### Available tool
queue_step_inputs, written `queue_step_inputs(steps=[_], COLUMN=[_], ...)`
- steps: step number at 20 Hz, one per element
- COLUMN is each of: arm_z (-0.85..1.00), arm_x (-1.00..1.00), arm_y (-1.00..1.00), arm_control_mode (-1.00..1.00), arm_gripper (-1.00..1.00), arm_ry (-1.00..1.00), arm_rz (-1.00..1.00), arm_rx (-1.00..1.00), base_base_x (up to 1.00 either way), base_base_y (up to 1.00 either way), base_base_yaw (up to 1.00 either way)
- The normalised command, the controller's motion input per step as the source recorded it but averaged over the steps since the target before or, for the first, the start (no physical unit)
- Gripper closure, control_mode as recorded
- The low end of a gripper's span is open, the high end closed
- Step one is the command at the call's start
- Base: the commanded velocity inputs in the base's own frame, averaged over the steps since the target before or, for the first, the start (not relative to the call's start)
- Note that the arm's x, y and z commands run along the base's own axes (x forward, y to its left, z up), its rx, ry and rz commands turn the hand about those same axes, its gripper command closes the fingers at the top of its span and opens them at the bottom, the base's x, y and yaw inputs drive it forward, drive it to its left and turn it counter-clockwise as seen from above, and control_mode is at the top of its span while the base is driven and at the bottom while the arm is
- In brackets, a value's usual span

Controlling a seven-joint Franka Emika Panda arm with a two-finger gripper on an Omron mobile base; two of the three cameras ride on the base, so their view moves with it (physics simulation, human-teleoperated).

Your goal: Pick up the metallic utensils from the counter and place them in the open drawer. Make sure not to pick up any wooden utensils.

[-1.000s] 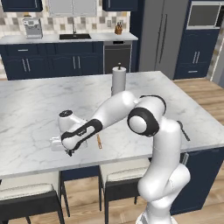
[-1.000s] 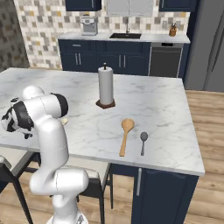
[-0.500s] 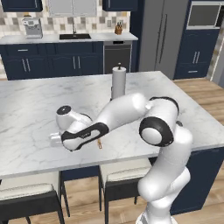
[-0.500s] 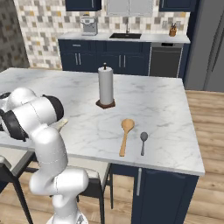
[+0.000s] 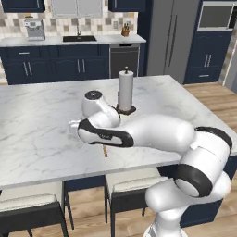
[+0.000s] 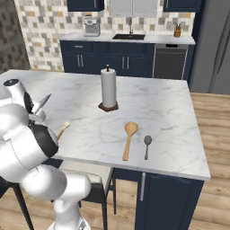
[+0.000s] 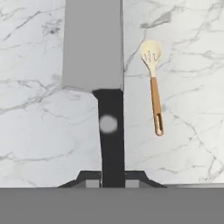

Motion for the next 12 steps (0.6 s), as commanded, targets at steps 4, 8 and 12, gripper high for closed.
queue_step_inputs(steps=[4, 8, 12], arm_z=[0.74, 0.35, 0.21], arm_x=[-0.24, -0.33, -0.39], arm_y=[-1.0, -1.0, -1.0], arm_control_mode=[-1.0, -1.0, -1.0], arm_gripper=[1.0, 1.0, 1.0], arm_ry=[0.0, 0.0, 0.0], arm_rz=[0.17, 0.21, 0.18], arm_rx=[0.16, 0.12, 0.05], base_base_x=[0.0, 0.0, 0.0], base_base_y=[0.0, 0.0, 0.0], base_base_yaw=[0.0, 0.0, 0.0])
